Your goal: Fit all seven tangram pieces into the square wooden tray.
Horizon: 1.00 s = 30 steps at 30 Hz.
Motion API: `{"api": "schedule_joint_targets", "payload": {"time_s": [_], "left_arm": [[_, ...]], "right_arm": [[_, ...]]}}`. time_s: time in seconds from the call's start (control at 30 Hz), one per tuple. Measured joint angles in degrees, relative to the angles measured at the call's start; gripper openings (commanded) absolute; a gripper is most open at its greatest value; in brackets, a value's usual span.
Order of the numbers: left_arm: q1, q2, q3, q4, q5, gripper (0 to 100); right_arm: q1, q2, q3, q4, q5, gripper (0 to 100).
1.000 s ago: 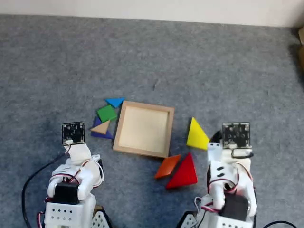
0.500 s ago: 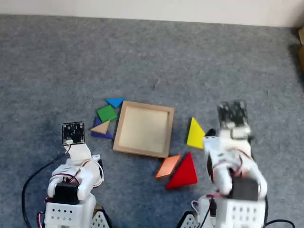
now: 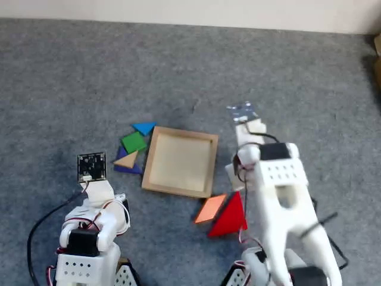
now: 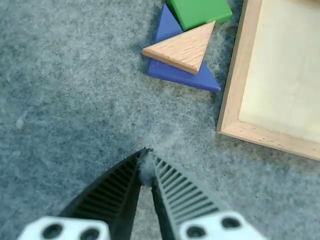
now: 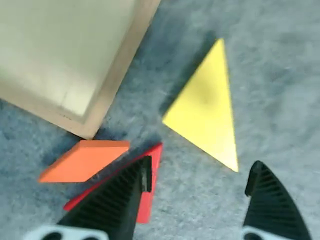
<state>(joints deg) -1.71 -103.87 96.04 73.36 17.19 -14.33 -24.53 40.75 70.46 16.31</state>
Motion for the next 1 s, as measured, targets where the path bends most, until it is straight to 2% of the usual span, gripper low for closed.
{"api": "schedule_joint_targets", "payload": {"time_s": [0.4,0.7,1.0], "left_arm": [[0.0,0.0,0.0,0.0,0.0,1],[0.0,0.0,0.0,0.0,0.0,1],[0.0,0.0,0.0,0.0,0.0,1]], "right_arm": [[-1.5,23.0,-6.6,-5.4,0.0,29.7],[-0.2,26.8,-7.6,-9.7,3.3,29.6],[0.4,28.6,-7.6,-10.7,3.6,29.3]]}}
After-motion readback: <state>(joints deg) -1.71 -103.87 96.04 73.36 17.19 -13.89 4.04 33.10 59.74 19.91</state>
